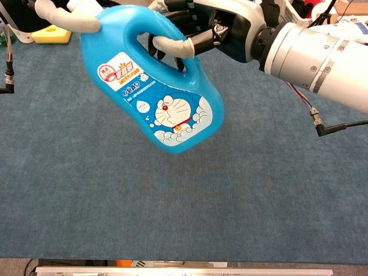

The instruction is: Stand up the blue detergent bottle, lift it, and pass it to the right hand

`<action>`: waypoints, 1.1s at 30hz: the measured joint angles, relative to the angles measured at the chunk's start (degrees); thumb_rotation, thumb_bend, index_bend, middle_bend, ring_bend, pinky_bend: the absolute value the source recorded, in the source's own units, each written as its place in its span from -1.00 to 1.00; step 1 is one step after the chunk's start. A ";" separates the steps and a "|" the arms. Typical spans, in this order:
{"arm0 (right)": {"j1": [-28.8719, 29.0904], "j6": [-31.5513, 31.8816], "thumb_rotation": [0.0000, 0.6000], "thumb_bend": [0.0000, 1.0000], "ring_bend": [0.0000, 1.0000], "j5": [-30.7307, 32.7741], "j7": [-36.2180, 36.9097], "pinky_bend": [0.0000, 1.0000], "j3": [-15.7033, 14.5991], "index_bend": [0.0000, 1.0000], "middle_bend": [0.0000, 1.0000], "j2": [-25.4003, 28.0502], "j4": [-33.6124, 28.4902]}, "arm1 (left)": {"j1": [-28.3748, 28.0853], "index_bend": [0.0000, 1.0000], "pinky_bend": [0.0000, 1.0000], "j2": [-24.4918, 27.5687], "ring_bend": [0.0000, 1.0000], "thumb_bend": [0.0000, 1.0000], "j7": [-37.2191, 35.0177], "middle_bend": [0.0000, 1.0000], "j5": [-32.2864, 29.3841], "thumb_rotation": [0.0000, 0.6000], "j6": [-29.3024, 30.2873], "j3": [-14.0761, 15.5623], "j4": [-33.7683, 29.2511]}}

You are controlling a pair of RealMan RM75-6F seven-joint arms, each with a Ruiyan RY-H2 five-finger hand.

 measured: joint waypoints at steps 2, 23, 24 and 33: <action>0.03 -0.15 1.00 -0.11 -0.11 -0.23 0.03 0.05 -0.08 0.11 0.06 0.03 0.03 | 0.14 -0.88 -0.66 0.38 -1.00 -0.61 -0.11 -1.00 0.02 0.98 0.00 0.07 0.09; -0.40 0.83 1.00 -0.11 -0.03 -2.31 0.65 0.13 -0.15 0.15 0.09 0.97 -0.13 | 0.35 -1.00 -0.79 2.13 -1.00 -0.61 0.90 -1.00 -1.59 0.71 -2.77 0.23 1.06; -0.54 1.11 1.00 -0.11 -0.01 -2.59 0.72 0.15 -0.21 0.16 0.10 0.99 -0.09 | 0.43 -1.00 -0.79 2.14 -1.00 -0.61 0.88 -1.00 -1.83 0.70 -2.87 0.20 1.13; -1.08 2.66 1.00 -0.11 0.05 -3.38 0.67 0.20 -0.69 0.22 0.15 0.42 1.12 | 1.19 -1.00 -0.79 2.67 -1.00 -0.61 1.51 -1.00 -2.17 0.49 -3.21 0.09 1.40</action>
